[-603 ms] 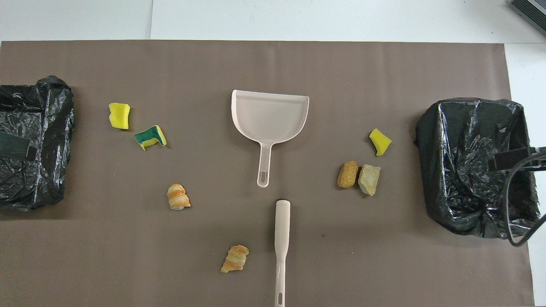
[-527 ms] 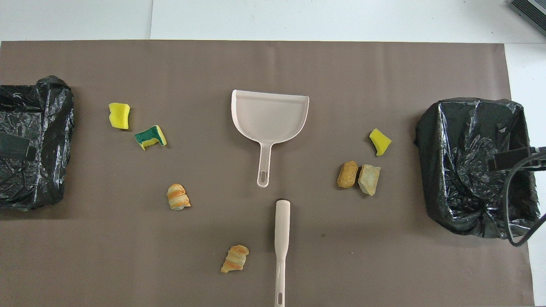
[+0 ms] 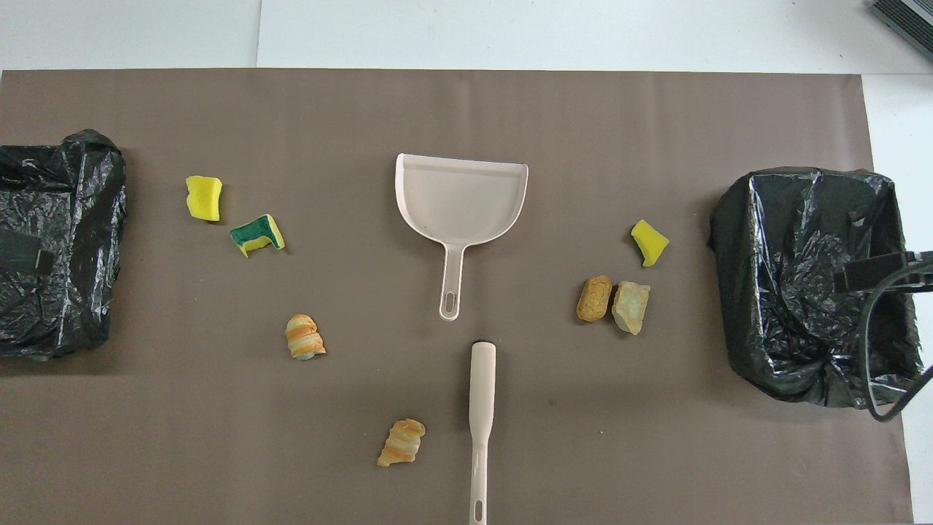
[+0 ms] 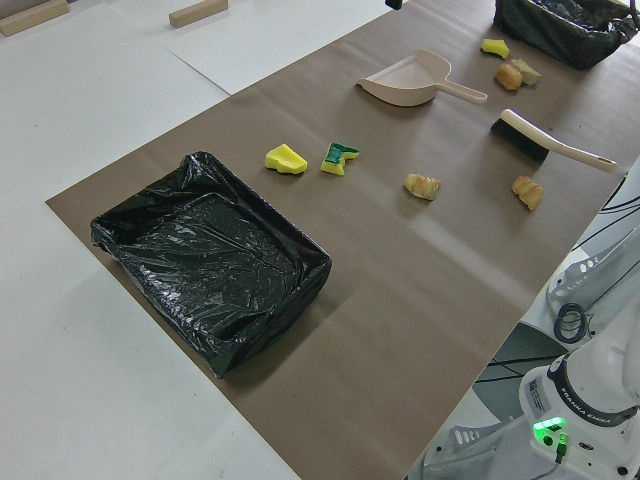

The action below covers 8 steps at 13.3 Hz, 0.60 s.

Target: Sweep and dump trash in bin

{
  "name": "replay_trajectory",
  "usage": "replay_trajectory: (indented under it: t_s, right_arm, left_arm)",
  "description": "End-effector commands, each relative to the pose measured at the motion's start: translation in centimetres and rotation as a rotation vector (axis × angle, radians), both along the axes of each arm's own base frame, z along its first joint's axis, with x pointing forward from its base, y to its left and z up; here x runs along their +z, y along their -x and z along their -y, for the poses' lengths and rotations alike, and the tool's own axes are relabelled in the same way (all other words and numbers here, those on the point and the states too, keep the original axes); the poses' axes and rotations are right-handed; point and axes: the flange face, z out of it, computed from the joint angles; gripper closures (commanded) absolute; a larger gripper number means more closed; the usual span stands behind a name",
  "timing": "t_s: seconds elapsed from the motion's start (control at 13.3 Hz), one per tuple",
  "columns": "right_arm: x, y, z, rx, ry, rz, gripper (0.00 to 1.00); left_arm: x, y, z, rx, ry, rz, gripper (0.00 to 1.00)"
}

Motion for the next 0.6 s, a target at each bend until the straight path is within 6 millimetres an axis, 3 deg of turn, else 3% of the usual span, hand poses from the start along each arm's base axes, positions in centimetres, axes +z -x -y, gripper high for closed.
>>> replay_trajectory:
  t_s: [0.0, 0.23, 0.53]
  right_arm:
    - [-0.1, 0.5, 0.1, -0.023, 0.009, 0.002, 0.00]
    - [-0.1, 0.5, 0.1, -0.025, 0.008, 0.004, 0.00]
    - [-0.1, 0.5, -0.2, -0.020, 0.003, -0.001, 0.00]
  left_arm:
    - [0.1, 0.7, 0.5, -0.012, -0.011, -0.009, 0.00]
    - [-0.6, 2.0, 1.6, -0.033, -0.012, -0.007, 0.00]
    - [-3.2, 5.1, 5.4, -0.097, -0.018, 0.046, 0.00]
